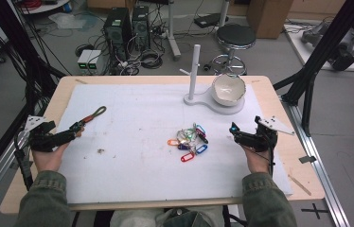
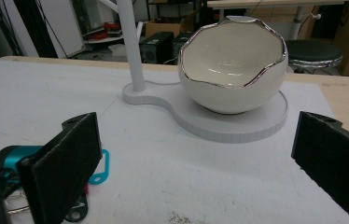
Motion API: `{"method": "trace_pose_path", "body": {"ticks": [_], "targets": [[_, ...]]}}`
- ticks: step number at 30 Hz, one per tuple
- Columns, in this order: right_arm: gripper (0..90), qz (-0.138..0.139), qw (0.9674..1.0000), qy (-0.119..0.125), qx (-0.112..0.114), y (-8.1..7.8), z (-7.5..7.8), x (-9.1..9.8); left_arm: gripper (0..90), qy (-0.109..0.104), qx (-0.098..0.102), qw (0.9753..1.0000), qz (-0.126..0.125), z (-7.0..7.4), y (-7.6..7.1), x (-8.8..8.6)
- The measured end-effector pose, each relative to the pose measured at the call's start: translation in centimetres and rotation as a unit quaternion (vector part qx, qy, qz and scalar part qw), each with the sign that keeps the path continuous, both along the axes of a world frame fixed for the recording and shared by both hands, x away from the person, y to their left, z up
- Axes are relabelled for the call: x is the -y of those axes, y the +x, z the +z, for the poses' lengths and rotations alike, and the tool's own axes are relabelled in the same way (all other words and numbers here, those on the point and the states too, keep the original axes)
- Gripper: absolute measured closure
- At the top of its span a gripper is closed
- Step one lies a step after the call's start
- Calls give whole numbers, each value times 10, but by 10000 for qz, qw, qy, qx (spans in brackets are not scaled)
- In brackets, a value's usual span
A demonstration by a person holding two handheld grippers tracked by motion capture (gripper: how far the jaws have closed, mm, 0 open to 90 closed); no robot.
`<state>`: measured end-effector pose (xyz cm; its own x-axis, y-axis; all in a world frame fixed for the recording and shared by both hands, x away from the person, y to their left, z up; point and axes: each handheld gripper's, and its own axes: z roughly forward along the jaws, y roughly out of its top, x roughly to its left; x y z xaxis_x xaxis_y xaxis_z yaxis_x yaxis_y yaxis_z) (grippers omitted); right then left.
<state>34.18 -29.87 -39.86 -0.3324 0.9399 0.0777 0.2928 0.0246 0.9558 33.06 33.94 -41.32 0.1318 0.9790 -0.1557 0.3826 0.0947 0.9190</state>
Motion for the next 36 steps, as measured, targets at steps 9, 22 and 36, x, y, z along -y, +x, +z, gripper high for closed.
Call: {"method": "trace_pose_path", "body": {"ticks": [9, 22, 36], "targets": [[6, 36, 10000, -16, 19, 0, -1, 0, 63, -21, -25, 10000, -12, -1, 1, 0], [5, 64, 10000, -9, -26, 1, -1, 0, 63, -43, -57, 10000, -17, -1, 2, 0], [6, 41, 10000, 10, -33, 0, -1, 0, 63, -174, -175, 9997, -85, 0, 4, 1]]}}
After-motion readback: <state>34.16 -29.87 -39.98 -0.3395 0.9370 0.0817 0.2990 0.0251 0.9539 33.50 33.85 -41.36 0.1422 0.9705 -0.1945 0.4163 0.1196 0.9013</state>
